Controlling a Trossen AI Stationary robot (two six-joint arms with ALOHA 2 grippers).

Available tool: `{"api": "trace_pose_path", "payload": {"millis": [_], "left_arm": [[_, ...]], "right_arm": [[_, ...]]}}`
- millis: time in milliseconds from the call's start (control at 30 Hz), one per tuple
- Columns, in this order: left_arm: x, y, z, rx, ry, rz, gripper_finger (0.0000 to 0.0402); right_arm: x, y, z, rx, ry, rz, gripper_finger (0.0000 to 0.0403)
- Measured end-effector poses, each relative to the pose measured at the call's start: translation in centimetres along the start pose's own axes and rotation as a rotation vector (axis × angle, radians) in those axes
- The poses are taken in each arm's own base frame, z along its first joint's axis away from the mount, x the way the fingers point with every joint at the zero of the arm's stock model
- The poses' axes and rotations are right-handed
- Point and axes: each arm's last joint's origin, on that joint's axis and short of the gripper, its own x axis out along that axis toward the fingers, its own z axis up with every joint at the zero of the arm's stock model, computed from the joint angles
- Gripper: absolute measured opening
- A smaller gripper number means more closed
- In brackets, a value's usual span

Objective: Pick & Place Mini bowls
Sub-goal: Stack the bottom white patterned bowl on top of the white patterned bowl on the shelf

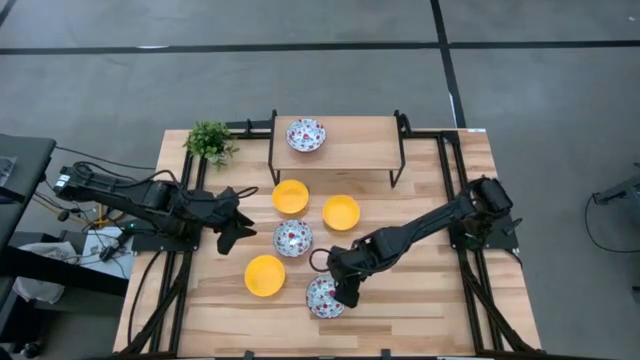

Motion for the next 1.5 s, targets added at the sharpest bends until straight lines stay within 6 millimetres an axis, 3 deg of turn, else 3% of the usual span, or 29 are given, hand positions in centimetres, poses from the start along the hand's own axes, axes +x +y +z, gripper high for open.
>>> {"api": "trace_pose_path", "payload": {"millis": [667,1267,1500], "left_arm": [[0.0,0.0,0.0,-0.001,0.000,-0.008,0.0158],[0.0,-0.1,0.1,-0.002,-0.008,-0.014,0.0158],[0.0,-0.1,0.2,-0.003,-0.013,-0.018,0.0158]], "right_arm": [[2.8,-0.5,0.2,0.009,0.042,-0.008,0.0103],[3.2,-1.0,0.3,0.009,0.030,0.001,0.0101],[3.6,-1.8,0.3,0.033,0.039,0.009,0.0080]]}}
